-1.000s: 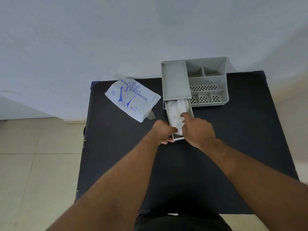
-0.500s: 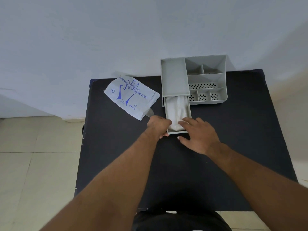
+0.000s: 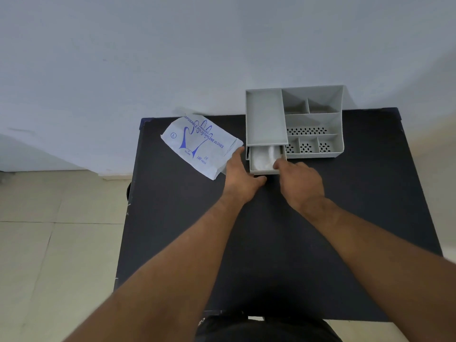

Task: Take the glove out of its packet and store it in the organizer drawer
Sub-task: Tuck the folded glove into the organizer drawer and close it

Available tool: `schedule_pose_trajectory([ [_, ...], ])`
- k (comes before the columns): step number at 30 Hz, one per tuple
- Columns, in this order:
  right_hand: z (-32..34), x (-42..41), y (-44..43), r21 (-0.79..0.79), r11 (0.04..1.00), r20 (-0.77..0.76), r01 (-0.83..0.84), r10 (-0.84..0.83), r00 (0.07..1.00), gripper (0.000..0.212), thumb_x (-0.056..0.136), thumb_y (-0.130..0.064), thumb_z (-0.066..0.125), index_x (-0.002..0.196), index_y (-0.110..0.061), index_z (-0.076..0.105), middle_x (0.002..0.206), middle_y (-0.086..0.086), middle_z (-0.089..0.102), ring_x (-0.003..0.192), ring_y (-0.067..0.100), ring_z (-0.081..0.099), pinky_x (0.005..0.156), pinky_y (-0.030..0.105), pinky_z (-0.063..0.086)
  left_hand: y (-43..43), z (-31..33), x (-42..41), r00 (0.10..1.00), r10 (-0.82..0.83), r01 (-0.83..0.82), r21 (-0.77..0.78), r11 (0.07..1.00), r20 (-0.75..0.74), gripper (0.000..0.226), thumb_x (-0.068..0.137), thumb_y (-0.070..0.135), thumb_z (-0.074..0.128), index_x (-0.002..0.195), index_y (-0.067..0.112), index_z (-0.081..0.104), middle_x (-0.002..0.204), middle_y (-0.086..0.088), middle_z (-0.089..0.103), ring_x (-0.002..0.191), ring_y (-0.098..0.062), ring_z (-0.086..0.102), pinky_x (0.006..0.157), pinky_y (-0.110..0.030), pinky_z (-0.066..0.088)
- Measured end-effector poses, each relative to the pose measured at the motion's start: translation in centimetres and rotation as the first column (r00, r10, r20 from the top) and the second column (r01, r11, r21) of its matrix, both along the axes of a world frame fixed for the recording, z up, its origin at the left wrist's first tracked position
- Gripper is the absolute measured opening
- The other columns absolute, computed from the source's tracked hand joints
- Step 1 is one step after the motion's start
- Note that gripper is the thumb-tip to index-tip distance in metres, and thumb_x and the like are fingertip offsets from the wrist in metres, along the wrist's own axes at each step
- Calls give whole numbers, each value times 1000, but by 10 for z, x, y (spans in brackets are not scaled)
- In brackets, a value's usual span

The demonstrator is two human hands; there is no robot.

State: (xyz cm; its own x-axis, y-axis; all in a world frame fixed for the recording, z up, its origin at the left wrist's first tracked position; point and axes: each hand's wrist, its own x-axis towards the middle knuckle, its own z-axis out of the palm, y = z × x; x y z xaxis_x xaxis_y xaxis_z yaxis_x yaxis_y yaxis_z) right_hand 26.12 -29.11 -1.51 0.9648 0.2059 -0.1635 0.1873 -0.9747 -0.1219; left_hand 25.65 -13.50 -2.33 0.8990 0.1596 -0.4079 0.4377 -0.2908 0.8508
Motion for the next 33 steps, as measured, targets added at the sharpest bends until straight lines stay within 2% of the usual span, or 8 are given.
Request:
schedule_pose_trajectory([
  [2,1,6,1,-8,1000,-7,-9,9,1000,39,92,-7,54,127,-23,55,114,0,69,95,26,61,73,37,43,0,-2,3,995,-66,61,65,996,71,97,68,-4,78,149,25,33,135,7,39,116,-31,61,88,-33,59],
  [6,2,14,2,-67,997,-49,-46,43,998,50,93,-7,52,139,-26,53,153,-5,46,122,28,53,89,41,46,0,1,15,971,-232,204,306,930,57,96,79,-2,75,157,20,25,161,-8,21,140,-31,41,110,-41,45],
  [12,4,23,6,-29,992,-147,-123,118,982,49,90,-11,52,138,-22,51,147,0,51,113,32,55,86,43,47,1,14,29,911,-411,356,550,756,-25,76,90,11,67,156,18,30,162,-8,22,126,-34,55,97,-40,47],
  [19,4,28,0,60,993,-127,-97,104,986,56,91,-9,51,143,-18,33,104,11,67,76,26,51,65,38,40,0,17,32,909,-412,368,582,725,-61,73,93,15,65,156,17,27,158,-8,28,122,-37,56,92,-46,49],
  [21,1,27,2,52,994,-108,-99,104,989,49,91,-10,52,138,-16,41,109,10,68,87,28,57,71,41,47,1,17,33,910,-411,364,573,734,-52,76,92,14,65,156,18,25,157,-8,30,119,-37,58,91,-49,51],
  [24,-3,26,4,11,991,-85,-133,133,987,46,91,-13,54,137,-18,52,137,5,57,115,30,55,87,45,50,2,17,34,915,-400,354,557,751,-43,83,89,14,67,158,22,20,153,-8,35,114,-38,60,89,-51,53],
  [29,-1,28,10,-47,988,-20,-145,145,989,41,85,-13,65,126,-16,63,125,8,52,109,30,53,85,43,51,3,18,29,968,-251,227,473,851,-14,94,89,23,68,159,26,5,126,-10,61,103,-32,64,82,-46,53],
  [33,2,28,11,-39,991,-28,-125,123,992,60,87,-9,62,144,-22,46,127,6,61,115,29,54,91,44,48,6,12,28,971,-234,231,465,855,-52,95,89,26,72,159,22,9,121,-10,66,105,-31,65,85,-45,54],
])
